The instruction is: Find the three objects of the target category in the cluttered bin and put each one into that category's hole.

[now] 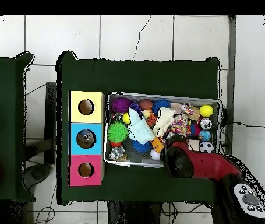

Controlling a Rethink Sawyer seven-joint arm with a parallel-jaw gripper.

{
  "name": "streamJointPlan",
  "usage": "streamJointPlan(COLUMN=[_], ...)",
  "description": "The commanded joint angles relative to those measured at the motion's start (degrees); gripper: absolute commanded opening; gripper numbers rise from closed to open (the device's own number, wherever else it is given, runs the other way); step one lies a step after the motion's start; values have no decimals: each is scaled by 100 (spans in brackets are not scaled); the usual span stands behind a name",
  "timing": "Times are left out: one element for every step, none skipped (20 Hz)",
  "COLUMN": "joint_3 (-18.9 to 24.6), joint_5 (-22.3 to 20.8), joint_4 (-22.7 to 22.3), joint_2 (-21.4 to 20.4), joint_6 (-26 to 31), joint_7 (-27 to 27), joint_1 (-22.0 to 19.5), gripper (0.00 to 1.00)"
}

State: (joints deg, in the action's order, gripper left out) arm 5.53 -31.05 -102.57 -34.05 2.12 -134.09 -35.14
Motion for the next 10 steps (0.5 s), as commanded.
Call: streamJointPlan(joint_3=[877,957,1070,1205,1317,1502,1488,1655,1688,1775], joint_5=[-516,-586,-628,-674,-698,-745,-755,-774,-746,-688], joint_4=[518,564,546,558,536,535,487,448,384,301], joint_2=[236,239,259,321,375,464,504,560,560,549], joint_6=[-590,-609,-624,-641,-644,-644,-752,-735,-766,-707], joint_7=[155,196,203,202,180,174,77,54,-21,-73], joint_1=[-95,-115,-153,-208,-244,-326,-258,-324,-291,-311], gripper=[100,100,100,100,100,100,100,100,100,100])
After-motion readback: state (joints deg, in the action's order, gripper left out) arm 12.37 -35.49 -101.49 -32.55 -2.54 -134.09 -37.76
